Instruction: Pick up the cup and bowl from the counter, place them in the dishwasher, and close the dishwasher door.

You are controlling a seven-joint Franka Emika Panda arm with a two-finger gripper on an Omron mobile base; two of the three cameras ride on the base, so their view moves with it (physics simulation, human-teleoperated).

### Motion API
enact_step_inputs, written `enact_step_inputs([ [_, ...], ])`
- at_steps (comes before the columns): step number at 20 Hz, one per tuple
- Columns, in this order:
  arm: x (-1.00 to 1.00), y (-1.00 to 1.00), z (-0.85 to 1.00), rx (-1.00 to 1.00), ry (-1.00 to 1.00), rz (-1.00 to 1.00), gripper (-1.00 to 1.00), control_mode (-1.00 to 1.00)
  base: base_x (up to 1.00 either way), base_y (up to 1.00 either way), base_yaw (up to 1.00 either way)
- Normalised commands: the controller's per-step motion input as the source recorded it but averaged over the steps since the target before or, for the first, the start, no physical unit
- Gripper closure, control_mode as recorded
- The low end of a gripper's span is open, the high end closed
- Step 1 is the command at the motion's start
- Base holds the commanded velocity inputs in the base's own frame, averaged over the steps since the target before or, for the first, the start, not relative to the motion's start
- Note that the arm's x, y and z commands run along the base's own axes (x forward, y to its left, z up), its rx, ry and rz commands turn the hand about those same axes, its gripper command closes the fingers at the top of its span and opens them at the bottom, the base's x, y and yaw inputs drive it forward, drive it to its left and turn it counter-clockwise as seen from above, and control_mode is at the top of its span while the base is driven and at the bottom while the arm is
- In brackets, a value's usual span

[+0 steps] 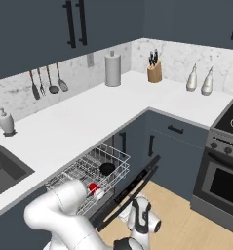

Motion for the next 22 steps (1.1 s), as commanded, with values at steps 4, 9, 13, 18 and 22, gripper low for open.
enact_step_inputs([
  [4,0.20,0.74,0.00,0.32,-0.37,0.36,-1.00,-1.00,0.00,0.00,0.00],
  [9,0.00,0.48,0.00,0.57,-0.39,0.52,-1.00,-1.00,0.00,0.00,0.00],
  [13,0.01,0.45,0.18,0.56,-0.31,0.55,-1.00,-1.00,0.00,0.00,0.00],
  [18,0.46,0.93,0.11,0.30,-0.23,0.42,-1.00,-1.00,0.00,0.00,0.00],
  [22,0.72,0.90,0.02,0.09,-0.15,0.33,-1.00,-1.00,0.00,0.00,0.00],
])
